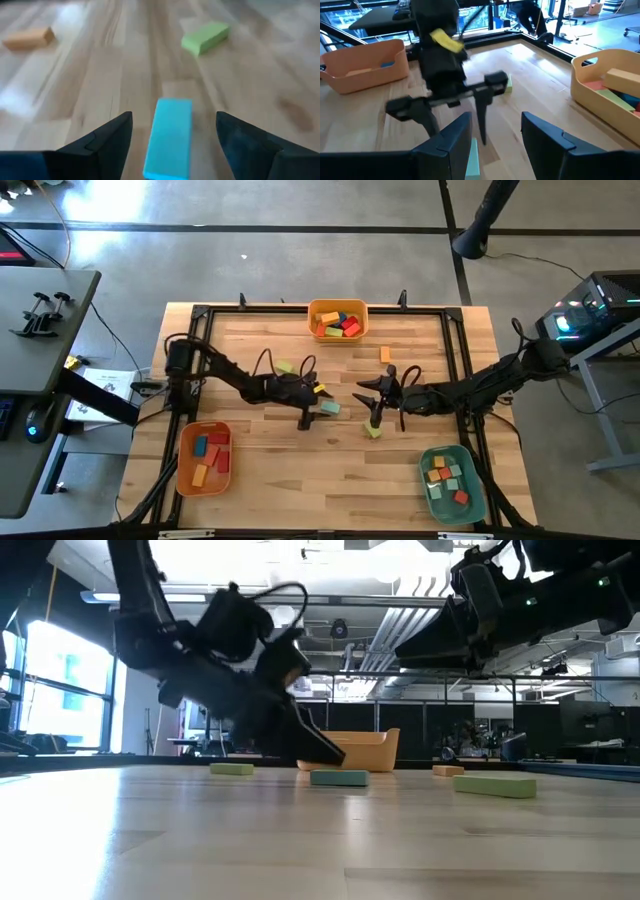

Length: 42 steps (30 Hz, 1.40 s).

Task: Sort blocks by size
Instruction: Put the blue narrow rectangular block into the orange bin

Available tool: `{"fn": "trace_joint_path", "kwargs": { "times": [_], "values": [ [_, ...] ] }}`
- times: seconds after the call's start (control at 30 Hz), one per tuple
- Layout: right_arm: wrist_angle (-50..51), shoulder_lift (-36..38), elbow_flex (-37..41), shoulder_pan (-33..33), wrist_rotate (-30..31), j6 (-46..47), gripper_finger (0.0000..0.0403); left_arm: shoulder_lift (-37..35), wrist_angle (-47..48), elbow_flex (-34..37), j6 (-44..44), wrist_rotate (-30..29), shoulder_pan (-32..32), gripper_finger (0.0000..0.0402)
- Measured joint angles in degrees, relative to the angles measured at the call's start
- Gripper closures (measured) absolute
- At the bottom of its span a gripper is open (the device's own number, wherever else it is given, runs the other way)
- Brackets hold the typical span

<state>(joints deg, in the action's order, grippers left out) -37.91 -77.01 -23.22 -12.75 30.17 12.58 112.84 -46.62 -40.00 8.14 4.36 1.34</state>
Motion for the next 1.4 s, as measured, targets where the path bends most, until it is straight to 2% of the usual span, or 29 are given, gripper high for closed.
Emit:
{"fn": "trace_joint_path", "kwargs": {
  "times": [0.2, 0.33, 0.47, 0.63, 0.73, 0.8, 0.9, 1.0, 1.1, 1.2, 1.3, 1.4],
  "values": [
    [-0.37, 0.00, -0.07, 0.00, 0.00, -0.15, 0.0238, 5.54, -0.13, -2.70, -0.76, 0.41, 1.44, 0.0118],
    [0.00, 0.01, -0.04, 0.00, -0.22, 0.42, 0.0238, 7.17, 0.52, -4.46, -0.64, 1.89, 1.72, 0.0131],
    [0.40, 0.02, -0.04, 0.00, -0.26, 0.48, 0.0238, 7.19, 2.13, -4.86, -0.63, 2.20, 1.27, 0.0189],
    [0.38, 0.02, -0.04, 0.00, -0.28, 0.54, 0.0238, 5.89, 2.70, -4.85, -5.01, 1.79, -0.05, 0.0303],
    [0.20, 0.02, -0.04, 0.00, -0.30, 0.44, 0.0238, 1.41, 7.81, -4.69, -6.31, 1.38, -2.07, 0.0313],
    [0.21, 0.02, -0.04, 0.00, -0.29, 0.44, 0.0238, -4.38, 13.36, -4.72, -6.01, -1.05, -3.98, 0.0313],
    [0.39, 0.02, -0.04, 0.00, -0.33, 0.46, 0.0238, -15.98, 24.89, -4.84, -4.64, -6.77, -7.24, 0.0313],
    [-0.05, 0.02, -0.04, 0.05, -0.35, -0.88, 0.0238, -28.45, 36.92, -4.85, -5.61, -15.79, -12.77, 0.0313],
    [-1.35, 0.02, -0.04, 0.73, -0.45, -2.51, 0.0238, -38.25, 48.87, -5.04, -13.64, -28.79, -21.03, 0.0313],
    [-3.56, 0.02, -0.04, 2.25, -1.16, -3.96, 0.0238, -41.11, 61.86, -6.45, -27.56, -40.21, -31.28, 0.0313],
    [-7.26, 0.04, -0.04, 4.34, -5.23, -5.43, 0.0238, -39.31, 77.03, -11.53, -44.56, -41.83, -40.61, 0.0313],
    [-10.65, 0.04, -0.04, 6.52, -9.96, -5.57, 0.0238, -35.13, 93.98, -16.75, -64.06, -39.12, -47.01, 0.0313]
  ]
}}
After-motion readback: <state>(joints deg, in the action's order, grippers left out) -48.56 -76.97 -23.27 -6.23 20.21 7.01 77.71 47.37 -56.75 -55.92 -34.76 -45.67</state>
